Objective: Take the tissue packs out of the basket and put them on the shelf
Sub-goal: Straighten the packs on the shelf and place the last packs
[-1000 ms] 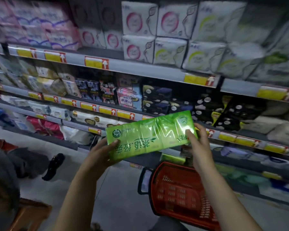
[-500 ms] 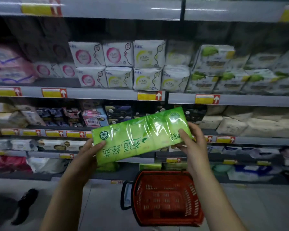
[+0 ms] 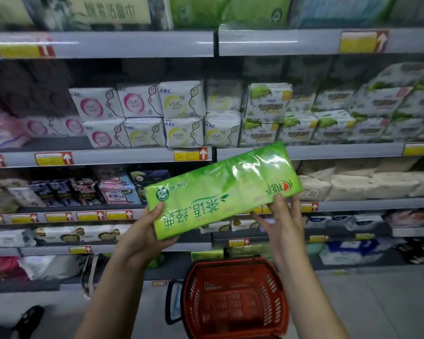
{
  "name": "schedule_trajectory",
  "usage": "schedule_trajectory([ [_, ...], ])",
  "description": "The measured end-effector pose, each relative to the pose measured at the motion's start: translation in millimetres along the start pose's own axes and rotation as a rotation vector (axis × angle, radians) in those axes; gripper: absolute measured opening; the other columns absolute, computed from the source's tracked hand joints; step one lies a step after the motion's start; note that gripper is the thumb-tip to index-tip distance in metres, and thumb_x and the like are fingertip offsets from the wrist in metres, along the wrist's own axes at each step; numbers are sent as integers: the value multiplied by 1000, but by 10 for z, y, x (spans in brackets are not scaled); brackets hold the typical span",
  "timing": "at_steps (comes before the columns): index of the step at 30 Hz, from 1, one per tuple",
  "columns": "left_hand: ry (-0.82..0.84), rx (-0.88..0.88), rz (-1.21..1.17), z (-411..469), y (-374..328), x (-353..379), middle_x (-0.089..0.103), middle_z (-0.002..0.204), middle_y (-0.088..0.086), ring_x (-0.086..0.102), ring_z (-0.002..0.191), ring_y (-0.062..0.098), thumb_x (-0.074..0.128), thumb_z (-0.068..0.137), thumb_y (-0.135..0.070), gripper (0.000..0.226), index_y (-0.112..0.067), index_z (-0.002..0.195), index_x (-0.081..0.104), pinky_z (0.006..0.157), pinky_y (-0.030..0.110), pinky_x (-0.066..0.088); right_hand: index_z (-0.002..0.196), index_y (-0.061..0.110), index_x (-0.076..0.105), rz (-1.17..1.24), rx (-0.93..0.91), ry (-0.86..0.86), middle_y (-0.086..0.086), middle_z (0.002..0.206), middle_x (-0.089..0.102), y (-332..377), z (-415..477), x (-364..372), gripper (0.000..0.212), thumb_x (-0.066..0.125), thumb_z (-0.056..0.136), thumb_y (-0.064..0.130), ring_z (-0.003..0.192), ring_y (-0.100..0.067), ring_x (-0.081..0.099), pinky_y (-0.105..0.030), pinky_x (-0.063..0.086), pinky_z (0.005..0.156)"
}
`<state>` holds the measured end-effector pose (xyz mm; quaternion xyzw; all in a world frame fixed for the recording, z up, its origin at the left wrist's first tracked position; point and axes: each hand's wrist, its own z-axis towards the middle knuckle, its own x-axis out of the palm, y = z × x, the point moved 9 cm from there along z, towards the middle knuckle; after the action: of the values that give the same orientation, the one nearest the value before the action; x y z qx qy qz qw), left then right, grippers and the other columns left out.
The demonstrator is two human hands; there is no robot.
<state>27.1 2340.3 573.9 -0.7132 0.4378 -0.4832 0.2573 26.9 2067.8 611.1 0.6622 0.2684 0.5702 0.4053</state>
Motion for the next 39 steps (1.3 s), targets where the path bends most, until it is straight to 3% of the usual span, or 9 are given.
schedule_trajectory([
  [4,-13,32,-173,49,117,434,74,92,7,67,86,26,63,79,-38,68,-15,140,43,62,39,57,132,30,45,-144,127,137,0,132,58,-132,5,56,108,82,39,70,115,-13,60,-42,52,94],
  [9,-18,91,-300,116,262,913,66,123,15,68,100,32,95,27,-49,125,-15,138,47,73,42,59,126,32,47,-218,207,377,18,112,69,-210,-32,378,85,81,53,60,109,-4,62,-29,54,89],
  [13,-31,172,-472,154,377,1199,63,126,18,67,104,32,65,72,-40,76,-13,140,45,68,41,60,129,22,48,-97,228,366,3,119,67,-211,115,504,91,90,50,42,112,-16,62,-42,51,95],
  [16,28,193,-513,178,401,1367,63,125,19,63,109,35,52,78,-36,66,-9,138,46,67,41,60,135,25,44,-91,198,330,3,119,67,-159,205,470,80,81,64,22,111,-16,63,-36,55,87],
  [21,43,217,-481,219,292,1361,58,133,18,54,122,37,63,75,-38,75,-13,142,42,83,44,57,136,21,44,-120,157,374,0,121,66,-66,316,522,68,73,77,7,108,-15,64,-27,55,80],
  [24,65,258,-307,236,97,1252,62,129,14,62,111,28,80,64,-35,84,-12,138,46,82,39,57,129,24,50,-173,109,387,3,115,68,43,436,577,56,67,80,5,103,-11,66,-23,55,76],
  [28,74,343,-235,243,-237,1034,58,134,5,47,131,24,93,43,-40,99,-17,130,52,113,47,29,131,28,50,-241,49,402,8,118,66,263,651,573,61,71,75,13,110,-11,63,-27,55,82],
  [33,83,417,-218,164,-651,882,60,126,-5,49,126,16,97,22,-44,109,-26,121,55,107,41,33,132,31,48,-364,-40,442,9,126,59,590,827,594,67,77,73,21,113,-8,59,-25,53,82],
  [39,14,547,-194,17,-1063,815,59,124,-4,53,123,21,94,38,-41,96,-27,124,53,98,50,44,116,29,59,-369,-144,492,10,105,69,1165,890,634,47,64,75,8,90,-9,68,-23,55,66],
])
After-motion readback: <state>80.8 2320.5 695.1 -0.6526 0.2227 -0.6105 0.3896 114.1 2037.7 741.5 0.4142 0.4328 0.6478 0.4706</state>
